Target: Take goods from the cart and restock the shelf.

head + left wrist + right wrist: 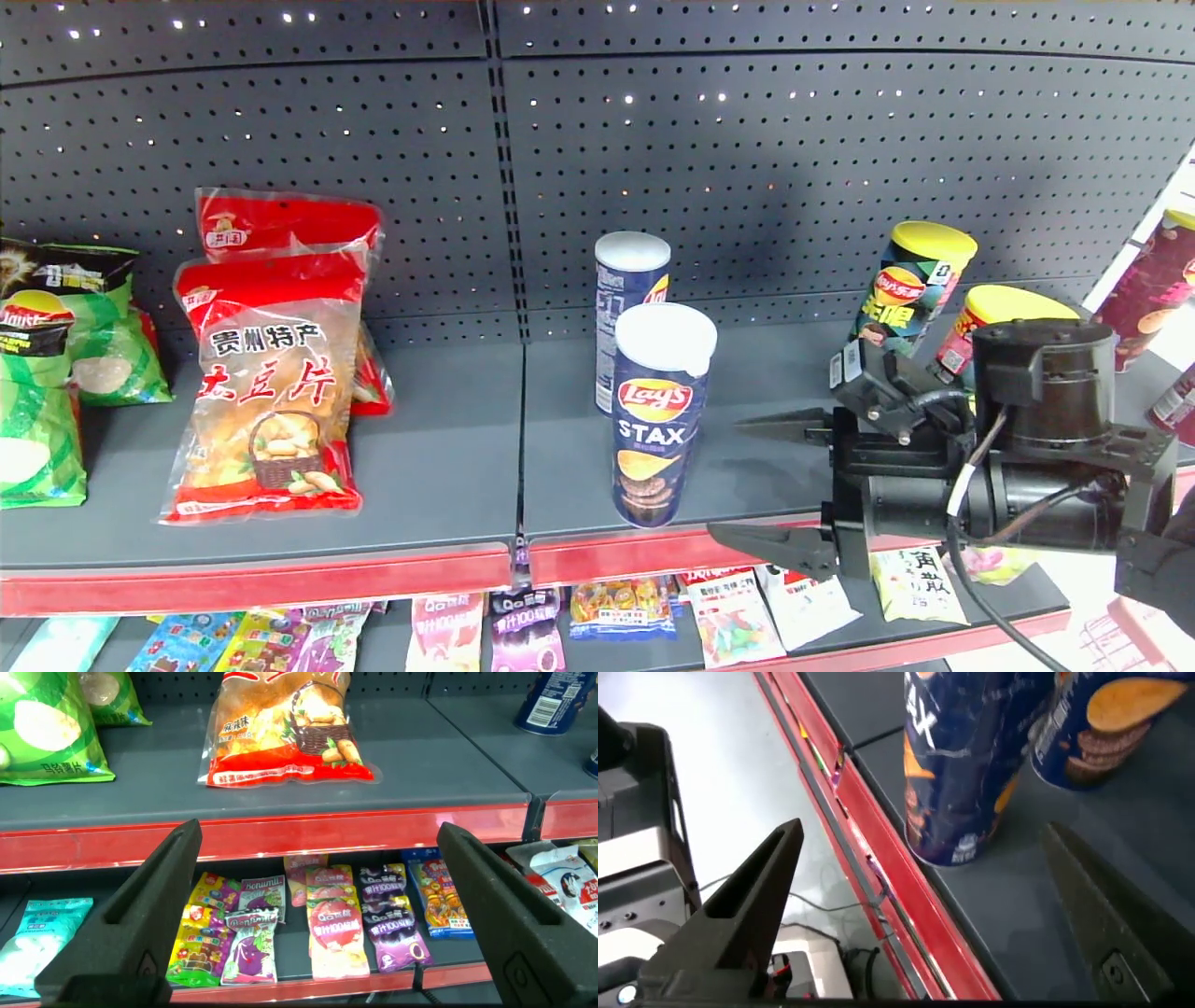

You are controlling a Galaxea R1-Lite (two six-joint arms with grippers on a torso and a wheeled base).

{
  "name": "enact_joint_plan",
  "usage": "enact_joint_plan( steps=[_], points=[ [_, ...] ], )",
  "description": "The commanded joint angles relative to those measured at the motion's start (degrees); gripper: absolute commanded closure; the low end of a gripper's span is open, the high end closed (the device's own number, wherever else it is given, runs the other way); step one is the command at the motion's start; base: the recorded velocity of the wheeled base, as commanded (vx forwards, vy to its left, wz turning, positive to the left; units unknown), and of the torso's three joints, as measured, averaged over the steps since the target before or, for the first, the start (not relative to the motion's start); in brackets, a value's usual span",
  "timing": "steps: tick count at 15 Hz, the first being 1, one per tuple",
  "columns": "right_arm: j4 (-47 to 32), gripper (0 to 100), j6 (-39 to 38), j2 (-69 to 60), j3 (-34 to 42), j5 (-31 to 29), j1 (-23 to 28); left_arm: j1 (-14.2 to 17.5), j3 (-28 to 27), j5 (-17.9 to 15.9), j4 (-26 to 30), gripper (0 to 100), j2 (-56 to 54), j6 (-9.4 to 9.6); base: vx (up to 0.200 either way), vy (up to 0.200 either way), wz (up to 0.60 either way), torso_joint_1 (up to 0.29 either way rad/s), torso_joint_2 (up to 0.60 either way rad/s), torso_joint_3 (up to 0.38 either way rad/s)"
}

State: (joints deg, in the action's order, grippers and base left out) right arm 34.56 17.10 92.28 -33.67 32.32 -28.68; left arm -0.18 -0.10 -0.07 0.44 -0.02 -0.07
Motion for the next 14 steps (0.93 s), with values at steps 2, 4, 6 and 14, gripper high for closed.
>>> enact_joint_plan(
  steps=[2,4,6,14],
  points=[
    [-0.1,0,0.1,0.0,0.5,-1.9,-0.1,0.0,0.1,0.0,0.0,0,0.0,-0.01,0.0,0.0,0.0,0.0,0.0,0.0],
    [-0.1,0,0.1,0.6,0.6,-5.3,-0.4,0.0,0.0,0.0,0.0,0,0.0,-0.01,0.0,0.0,0.0,0.0,0.0,0.0],
    [-0.1,0,0.4,1.1,1.4,-8.0,-0.5,0.0,0.0,0.0,0.0,0,0.0,-0.01,0.0,0.0,0.0,0.0,0.0,0.0],
    [-0.4,0,-0.1,4.7,1.4,-16.1,-2.3,0.0,0.0,0.0,0.0,0,0.0,-0.01,0.0,0.0,0.0,0.0,0.0,0.0]
  ],
)
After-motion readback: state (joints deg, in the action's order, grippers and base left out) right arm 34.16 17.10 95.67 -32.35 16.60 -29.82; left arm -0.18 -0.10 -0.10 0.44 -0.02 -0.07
